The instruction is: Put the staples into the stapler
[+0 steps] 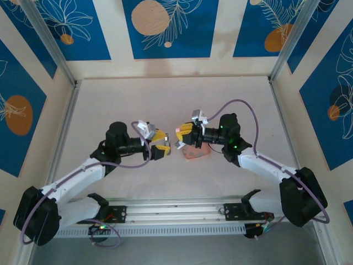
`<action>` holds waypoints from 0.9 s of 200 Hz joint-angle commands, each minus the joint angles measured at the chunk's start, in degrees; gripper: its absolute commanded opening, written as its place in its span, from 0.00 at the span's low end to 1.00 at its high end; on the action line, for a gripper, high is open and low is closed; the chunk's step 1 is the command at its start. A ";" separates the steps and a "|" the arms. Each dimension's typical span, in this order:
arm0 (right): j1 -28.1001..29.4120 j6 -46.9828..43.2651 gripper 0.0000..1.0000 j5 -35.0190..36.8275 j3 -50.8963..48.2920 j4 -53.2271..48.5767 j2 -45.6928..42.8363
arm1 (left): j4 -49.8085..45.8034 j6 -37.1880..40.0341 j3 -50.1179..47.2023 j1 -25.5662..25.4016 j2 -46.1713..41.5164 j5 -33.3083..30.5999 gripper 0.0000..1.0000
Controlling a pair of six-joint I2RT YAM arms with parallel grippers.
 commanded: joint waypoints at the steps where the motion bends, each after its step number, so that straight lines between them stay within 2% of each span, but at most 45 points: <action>1: -0.22 -2.54 0.06 -6.42 3.28 -3.50 -1.24 | -6.33 12.45 3.05 -0.46 1.68 7.13 0.65; 55: -0.02 -3.39 0.06 -10.74 5.45 -5.89 -1.12 | 4.46 7.61 4.71 -0.97 8.55 12.72 0.65; 114: 0.63 -3.66 0.06 -10.85 6.41 -6.62 -0.64 | 4.64 7.34 8.78 -2.74 13.45 15.26 0.64; 180: 1.34 -3.70 0.06 -10.85 7.16 -6.62 -0.03 | 9.53 4.28 10.17 -3.91 17.06 15.44 0.57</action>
